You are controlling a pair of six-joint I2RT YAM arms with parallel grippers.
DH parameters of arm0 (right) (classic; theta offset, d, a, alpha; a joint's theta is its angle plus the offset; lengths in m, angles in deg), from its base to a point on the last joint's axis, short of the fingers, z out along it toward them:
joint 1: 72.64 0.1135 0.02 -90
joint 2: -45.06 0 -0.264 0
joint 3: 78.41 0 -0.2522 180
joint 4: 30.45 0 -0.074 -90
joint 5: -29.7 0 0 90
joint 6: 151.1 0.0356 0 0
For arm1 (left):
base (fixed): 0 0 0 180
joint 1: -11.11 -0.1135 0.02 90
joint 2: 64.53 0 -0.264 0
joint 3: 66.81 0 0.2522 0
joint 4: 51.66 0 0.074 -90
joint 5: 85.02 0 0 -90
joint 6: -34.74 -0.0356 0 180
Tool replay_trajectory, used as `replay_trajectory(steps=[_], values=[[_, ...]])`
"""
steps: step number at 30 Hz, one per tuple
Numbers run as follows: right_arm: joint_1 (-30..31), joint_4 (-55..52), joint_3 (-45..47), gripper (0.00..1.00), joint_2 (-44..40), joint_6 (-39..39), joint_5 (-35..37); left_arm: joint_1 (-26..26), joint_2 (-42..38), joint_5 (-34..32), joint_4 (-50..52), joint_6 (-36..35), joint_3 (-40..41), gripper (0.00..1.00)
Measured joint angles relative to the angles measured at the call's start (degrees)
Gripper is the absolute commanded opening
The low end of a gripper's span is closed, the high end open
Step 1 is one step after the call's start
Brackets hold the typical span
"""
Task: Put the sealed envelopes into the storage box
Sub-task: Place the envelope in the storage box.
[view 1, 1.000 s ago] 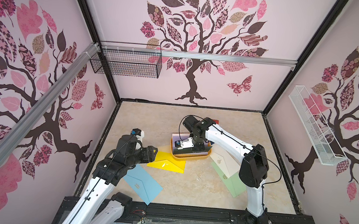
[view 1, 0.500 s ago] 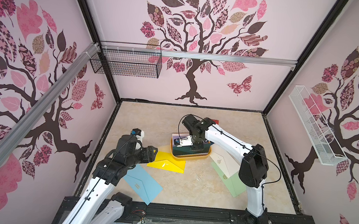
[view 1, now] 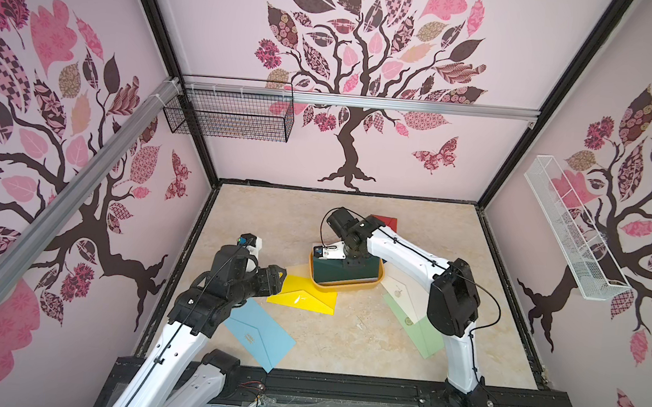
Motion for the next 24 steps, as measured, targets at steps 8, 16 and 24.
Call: replay_trajectory(steps=[8, 16, 24], values=[[-1.07, 1.86, -2.40, 0.39, 0.31, 2.73, 0.52, 0.00, 0.00, 0.00, 0.00, 0.00, 0.00, 0.72], [-2.82, 3.06, -7.67, 0.39, 0.20, 11.37, -2.40, 0.00, 0.11, -0.04, 0.00, 0.02, 0.00, 0.71], [-3.93, 7.48, -2.95, 0.42, -8.83, 31.56, -5.53, 0.00, 2.62, -4.63, 3.17, 6.49, -0.20, 0.66]])
